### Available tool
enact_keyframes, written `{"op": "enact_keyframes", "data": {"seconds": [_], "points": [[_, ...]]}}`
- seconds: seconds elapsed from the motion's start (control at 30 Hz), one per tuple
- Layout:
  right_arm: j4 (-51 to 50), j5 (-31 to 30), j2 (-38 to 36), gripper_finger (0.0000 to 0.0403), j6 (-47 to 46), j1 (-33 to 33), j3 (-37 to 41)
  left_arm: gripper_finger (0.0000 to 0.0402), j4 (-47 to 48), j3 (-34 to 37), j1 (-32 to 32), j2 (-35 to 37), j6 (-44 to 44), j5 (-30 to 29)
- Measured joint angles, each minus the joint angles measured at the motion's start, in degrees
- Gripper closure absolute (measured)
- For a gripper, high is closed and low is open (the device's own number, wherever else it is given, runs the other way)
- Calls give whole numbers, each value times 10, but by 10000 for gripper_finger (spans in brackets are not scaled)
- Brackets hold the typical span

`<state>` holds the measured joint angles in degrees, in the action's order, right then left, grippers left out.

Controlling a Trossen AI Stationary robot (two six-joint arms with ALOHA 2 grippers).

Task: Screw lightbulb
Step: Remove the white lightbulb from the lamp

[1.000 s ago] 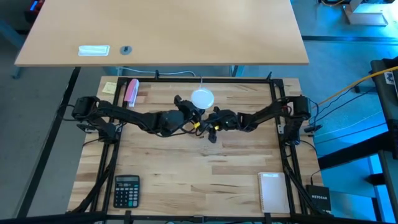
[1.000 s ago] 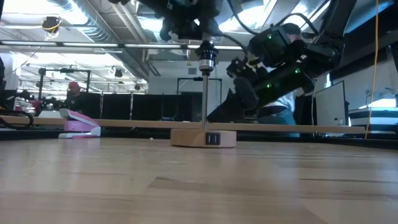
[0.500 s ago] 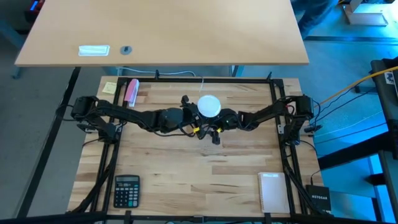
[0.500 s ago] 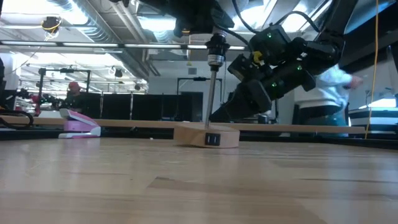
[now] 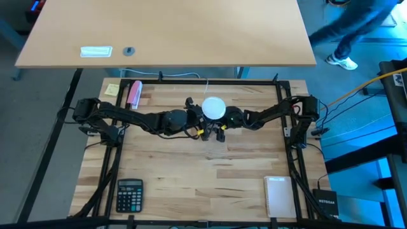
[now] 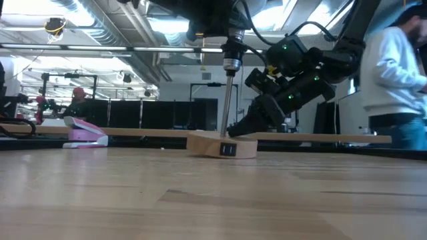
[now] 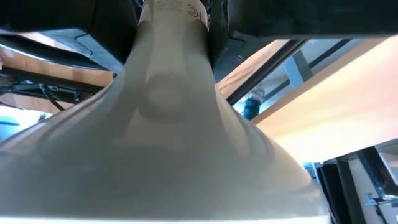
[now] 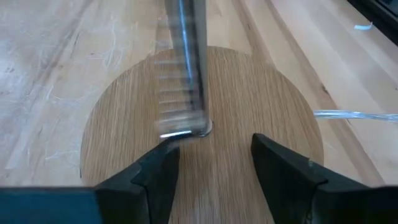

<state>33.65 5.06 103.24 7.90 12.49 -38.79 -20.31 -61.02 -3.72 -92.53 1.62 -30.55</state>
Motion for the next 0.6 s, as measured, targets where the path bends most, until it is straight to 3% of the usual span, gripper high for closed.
{"op": "enact_keyframes", "data": {"seconds": [0.13,0.43,0.6], "points": [[0,1,1,198,-1,0,0,245,-1,1,2,0,13,-6],[0,3,2,198,-1,0,0,136,15,3,-3,-2,28,-4],[-3,3,2,198,-1,-1,0,115,76,3,-5,28,46,-6]]}}
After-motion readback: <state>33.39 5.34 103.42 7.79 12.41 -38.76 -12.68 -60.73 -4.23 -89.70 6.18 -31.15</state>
